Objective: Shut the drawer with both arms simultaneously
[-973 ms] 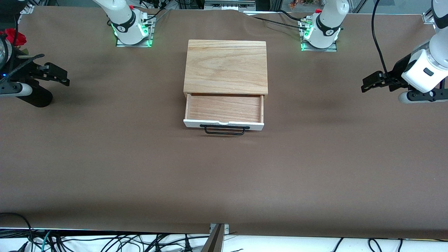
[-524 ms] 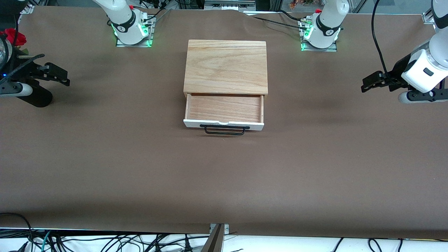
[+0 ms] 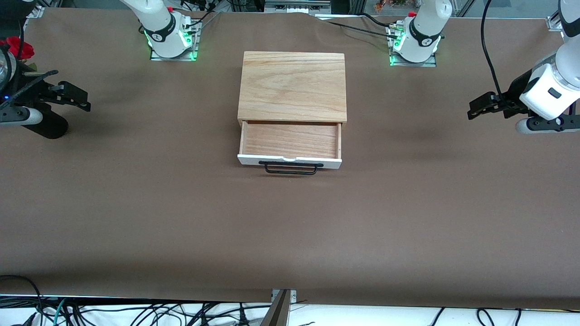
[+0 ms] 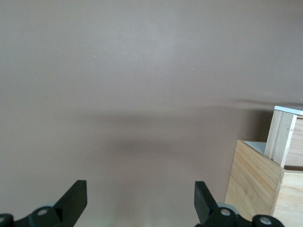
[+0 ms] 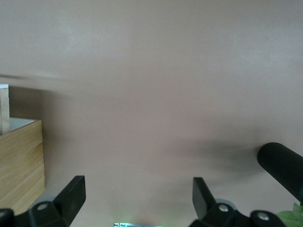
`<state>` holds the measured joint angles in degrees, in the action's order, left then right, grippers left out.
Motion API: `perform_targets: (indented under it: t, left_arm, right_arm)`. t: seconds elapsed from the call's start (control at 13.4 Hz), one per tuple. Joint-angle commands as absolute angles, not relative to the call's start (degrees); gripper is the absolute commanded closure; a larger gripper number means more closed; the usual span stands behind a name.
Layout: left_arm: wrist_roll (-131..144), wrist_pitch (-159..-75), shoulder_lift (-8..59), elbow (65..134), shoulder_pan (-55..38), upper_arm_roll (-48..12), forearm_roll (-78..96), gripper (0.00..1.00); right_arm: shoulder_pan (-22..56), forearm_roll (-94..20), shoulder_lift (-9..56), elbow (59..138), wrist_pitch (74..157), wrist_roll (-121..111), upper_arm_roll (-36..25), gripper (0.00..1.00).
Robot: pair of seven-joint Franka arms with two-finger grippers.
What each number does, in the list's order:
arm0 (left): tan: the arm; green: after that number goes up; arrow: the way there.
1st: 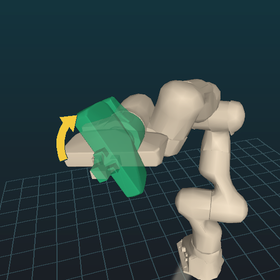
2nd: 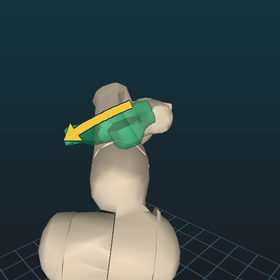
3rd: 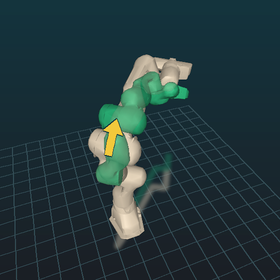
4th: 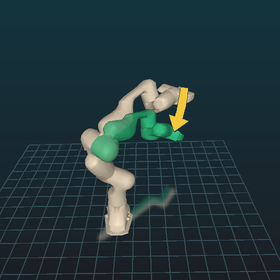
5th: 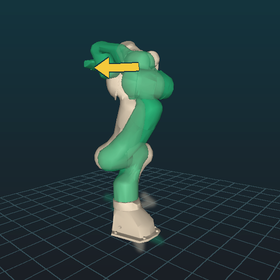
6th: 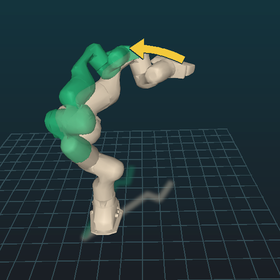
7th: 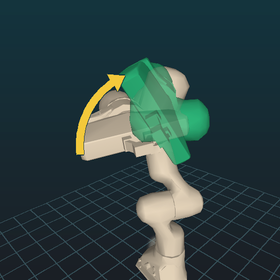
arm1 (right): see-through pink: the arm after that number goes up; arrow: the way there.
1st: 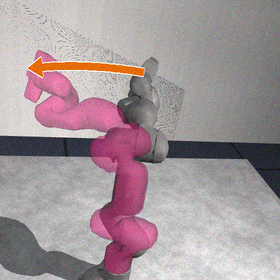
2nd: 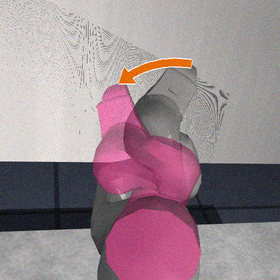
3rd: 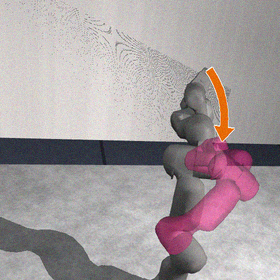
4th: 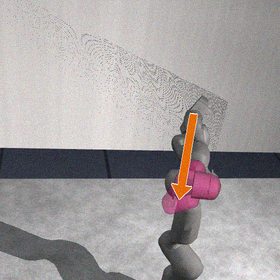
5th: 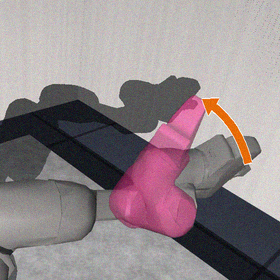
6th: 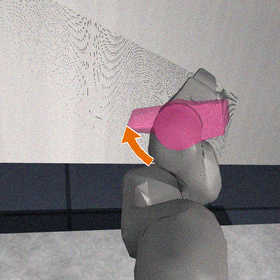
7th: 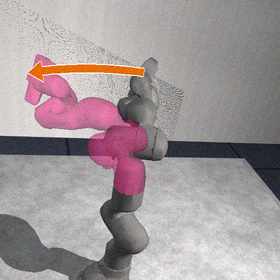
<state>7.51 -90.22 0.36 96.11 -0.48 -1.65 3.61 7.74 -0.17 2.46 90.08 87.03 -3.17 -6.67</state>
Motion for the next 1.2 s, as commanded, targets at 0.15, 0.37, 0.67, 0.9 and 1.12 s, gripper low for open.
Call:
perform_targets:
  t: [0.15, 0.37, 0.67, 0.9, 1.12]
  left_arm:
    - [7.12, -89.91, 0.97, 94.75, 0.09, -2.20, 2.90, 0.00]
    - [7.03, -89.91, 1.05, 94.75, 0.17, -2.20, 2.90, 0.00]
    - [7.12, -89.74, 1.05, 94.83, -0.17, -2.37, 2.99, 0.00]
    - [7.12, -89.56, 3.59, 94.75, -1.66, -3.16, 2.99, 0.00]
    - [7.12, -89.91, 6.31, 92.66, -3.68, -3.43, 2.90, 0.00]
  right_arm:
    - [7.73, -1.49, 1.85, 90.35, 87.36, -2.46, -5.71, 0.00]
    - [7.73, -2.46, 1.67, 90.70, 88.50, -2.46, -5.71, 0.00]
    - [7.73, -2.46, 1.67, 91.14, 88.77, -2.46, -5.71, 0.00]
    - [7.73, -2.55, 2.02, 91.23, 88.77, -2.46, -5.45, 0.00]
    - [7.73, -2.72, 2.28, 91.23, 88.86, -2.46, -5.27, 0.00]
